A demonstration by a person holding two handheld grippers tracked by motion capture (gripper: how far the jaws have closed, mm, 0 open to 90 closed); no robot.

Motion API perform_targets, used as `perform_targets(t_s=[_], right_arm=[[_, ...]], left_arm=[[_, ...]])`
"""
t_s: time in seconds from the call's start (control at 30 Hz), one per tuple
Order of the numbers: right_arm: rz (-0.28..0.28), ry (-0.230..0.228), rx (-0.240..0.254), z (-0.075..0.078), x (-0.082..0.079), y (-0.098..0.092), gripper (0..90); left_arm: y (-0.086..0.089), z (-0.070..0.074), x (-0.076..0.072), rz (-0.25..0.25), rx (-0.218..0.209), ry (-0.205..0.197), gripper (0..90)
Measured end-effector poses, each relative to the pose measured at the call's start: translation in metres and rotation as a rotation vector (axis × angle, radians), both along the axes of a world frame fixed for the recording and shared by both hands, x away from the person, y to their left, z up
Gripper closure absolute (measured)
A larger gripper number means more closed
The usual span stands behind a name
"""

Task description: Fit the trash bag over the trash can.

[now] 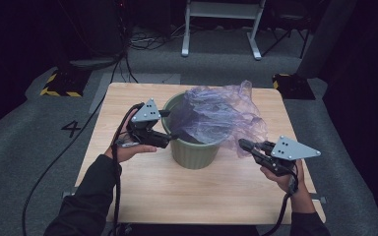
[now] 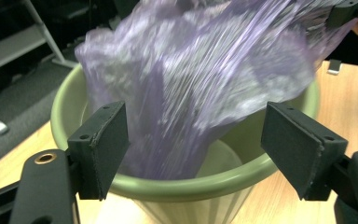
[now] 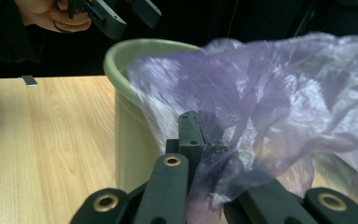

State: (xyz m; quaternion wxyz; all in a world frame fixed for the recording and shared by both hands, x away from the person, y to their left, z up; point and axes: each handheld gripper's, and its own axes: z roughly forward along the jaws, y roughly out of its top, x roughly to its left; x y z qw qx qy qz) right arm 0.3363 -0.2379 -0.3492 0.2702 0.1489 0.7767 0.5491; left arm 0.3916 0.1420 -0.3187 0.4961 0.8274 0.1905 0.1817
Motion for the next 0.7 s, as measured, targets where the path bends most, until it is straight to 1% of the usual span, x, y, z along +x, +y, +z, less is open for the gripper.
perform_targets(t_s=[0.1, 0.17, 0.2, 0.27, 0.33, 0.4, 0.47, 0.53, 0.57, 0.6, 0.63, 0.67, 0.7], right_arm=[[0.015, -0.018, 0.001, 0.006, -0.004, 0.003, 90.0], [0.020, -0.032, -0.005, 0.010, -0.008, 0.007, 90.0], [0.029, -0.035, -0.012, 0.011, -0.009, 0.009, 90.0], [0.030, -0.045, -0.029, 0.014, -0.011, 0.015, 90.0], [0.044, -0.055, -0.050, 0.017, -0.013, 0.021, 90.0], [0.057, -0.054, -0.063, 0.018, -0.013, 0.026, 90.0], [0.071, -0.054, -0.074, 0.018, -0.013, 0.030, 90.0], [0.082, -0.056, -0.084, 0.016, -0.013, 0.034, 90.0], [0.088, -0.053, -0.088, 0.015, -0.014, 0.036, 89.5], [0.093, -0.056, -0.093, 0.014, -0.014, 0.038, 88.8], [0.095, -0.055, -0.096, 0.013, -0.014, 0.039, 88.7], [0.099, -0.051, -0.099, 0.013, -0.014, 0.040, 88.3], [0.102, -0.051, -0.102, 0.012, -0.015, 0.040, 87.9]], left_arm=[[-0.008, 0.008, -0.009, -0.045, -0.011, -0.022, 22.0], [-0.019, 0.013, -0.014, -0.072, 0.003, -0.046, 22.2], [-0.025, 0.015, -0.016, -0.089, 0.003, -0.048, 22.2], [-0.039, 0.019, -0.018, -0.116, 0.009, -0.051, 22.4], [-0.053, 0.022, -0.019, -0.133, 0.025, -0.061, 22.4], [-0.064, 0.024, -0.019, -0.148, 0.044, -0.064, 22.4], [-0.073, 0.023, -0.018, -0.144, 0.068, -0.074, 23.7], [-0.078, 0.021, -0.014, -0.135, 0.095, -0.071, 29.1], [-0.079, 0.020, -0.012, -0.136, 0.100, -0.059, 32.1], [-0.079, 0.018, -0.009, -0.142, 0.109, -0.054, 41.6], [-0.079, 0.016, -0.007, -0.142, 0.119, -0.051, 48.1], [-0.079, 0.014, -0.006, -0.151, 0.126, -0.049, 52.0], [-0.079, 0.013, -0.006, -0.155, 0.129, -0.050, 60.3]])
